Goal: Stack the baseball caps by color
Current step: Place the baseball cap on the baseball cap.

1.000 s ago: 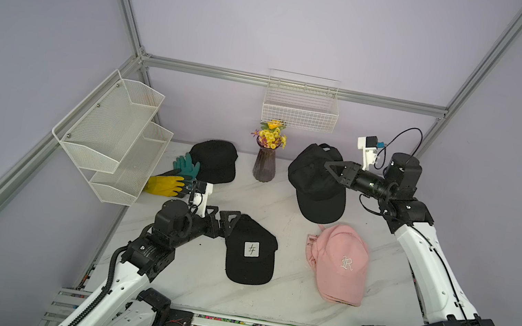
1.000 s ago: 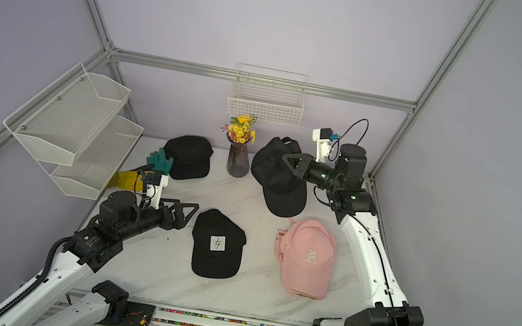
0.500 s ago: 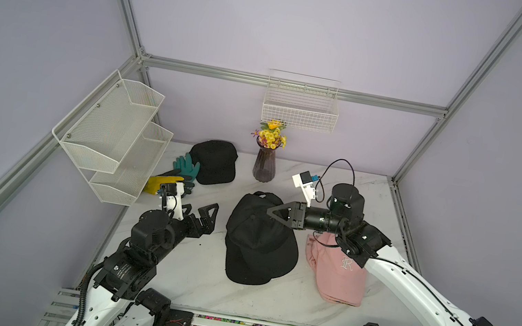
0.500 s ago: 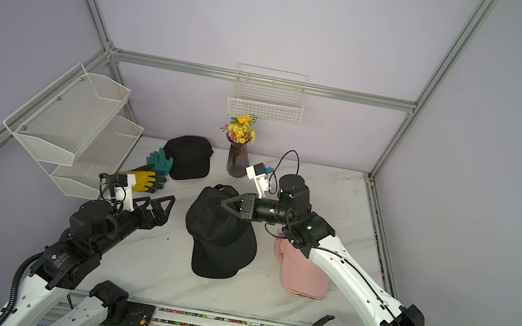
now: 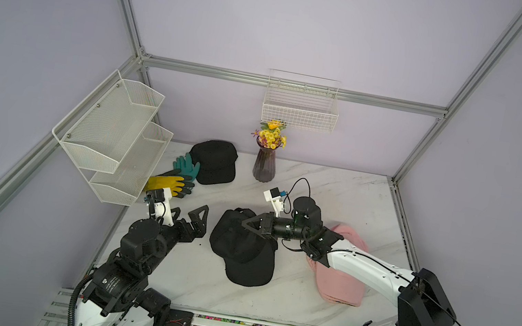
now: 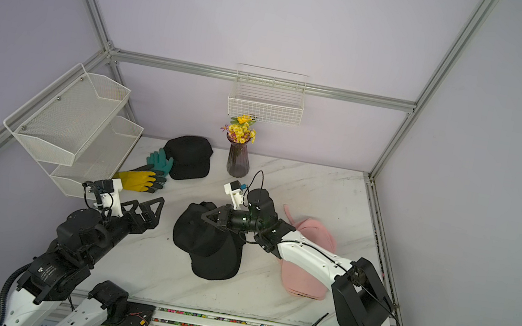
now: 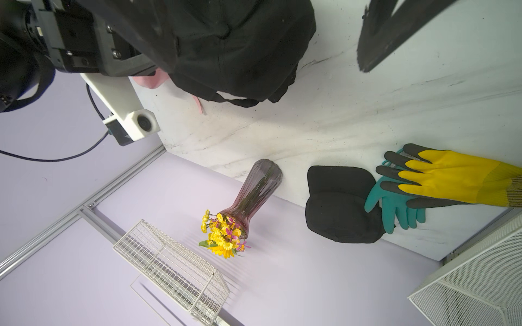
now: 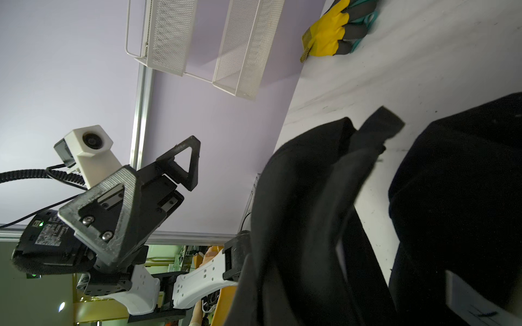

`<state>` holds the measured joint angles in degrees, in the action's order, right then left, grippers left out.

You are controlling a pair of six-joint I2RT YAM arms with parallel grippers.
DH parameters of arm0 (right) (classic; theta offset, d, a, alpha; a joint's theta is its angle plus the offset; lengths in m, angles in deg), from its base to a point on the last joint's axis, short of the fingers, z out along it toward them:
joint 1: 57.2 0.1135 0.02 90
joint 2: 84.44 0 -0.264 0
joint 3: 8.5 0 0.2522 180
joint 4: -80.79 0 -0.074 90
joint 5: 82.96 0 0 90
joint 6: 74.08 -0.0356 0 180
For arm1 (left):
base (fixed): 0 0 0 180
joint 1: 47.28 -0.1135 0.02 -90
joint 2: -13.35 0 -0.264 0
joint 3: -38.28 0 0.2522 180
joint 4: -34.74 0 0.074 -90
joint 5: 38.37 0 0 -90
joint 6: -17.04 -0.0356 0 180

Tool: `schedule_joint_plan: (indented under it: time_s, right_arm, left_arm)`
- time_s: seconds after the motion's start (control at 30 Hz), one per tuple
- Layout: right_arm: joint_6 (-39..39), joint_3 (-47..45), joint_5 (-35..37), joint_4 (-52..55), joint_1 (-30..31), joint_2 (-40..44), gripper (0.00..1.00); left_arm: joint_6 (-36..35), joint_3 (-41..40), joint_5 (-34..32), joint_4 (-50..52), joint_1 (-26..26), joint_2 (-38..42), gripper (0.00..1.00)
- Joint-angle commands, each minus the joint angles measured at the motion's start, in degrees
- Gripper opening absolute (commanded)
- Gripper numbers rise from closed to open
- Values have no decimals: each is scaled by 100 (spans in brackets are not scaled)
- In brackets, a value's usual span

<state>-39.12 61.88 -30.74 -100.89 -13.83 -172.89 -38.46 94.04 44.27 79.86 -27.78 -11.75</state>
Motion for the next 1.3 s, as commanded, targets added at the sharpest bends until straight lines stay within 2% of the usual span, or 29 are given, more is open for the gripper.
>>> schedule_joint_plan:
  time_s: [0.0,0.1,0.3,0.47,0.67,0.83,0.93,1.0,1.13,1.27]
  right_arm:
    - [56,-161,211,-481,-108,74,0]
    - [-16,-431,423,-568,-234,159,0]
    - [-440,-1313,775,-1453,-558,206,0]
    - [-377,-1557,731,-1821,-772,-8,0]
    - [72,-1797,1071,-1854,-876,-204,18]
    - [518,-1795,1759,-1227,-953,-267,57]
    - [763,-1668,2387,-473,-953,0,75]
    - [878,-1674,2747,-103,-954,307,84]
    - [1270,-1679,2854,488,-939,932,88]
    - [1353,-1824,2074,450,-919,1123,84]
  left_arm:
    - [104,-69,-60,-56,-35,-60,100]
    - [135,-117,-39,-143,-35,-129,100]
    - [181,-157,102,-355,-33,-325,100]
    - [190,-192,144,-427,-33,-407,100]
    - [273,-284,182,-518,-35,-423,100]
    - [294,-398,247,-577,-38,-509,100]
    - [350,-665,366,-611,-35,-604,100]
    - [485,-900,579,-707,-35,-689,100]
    - [779,-1372,1376,-1337,-35,-1048,100]
    - [1028,-1648,2331,-2429,-52,-1664,100]
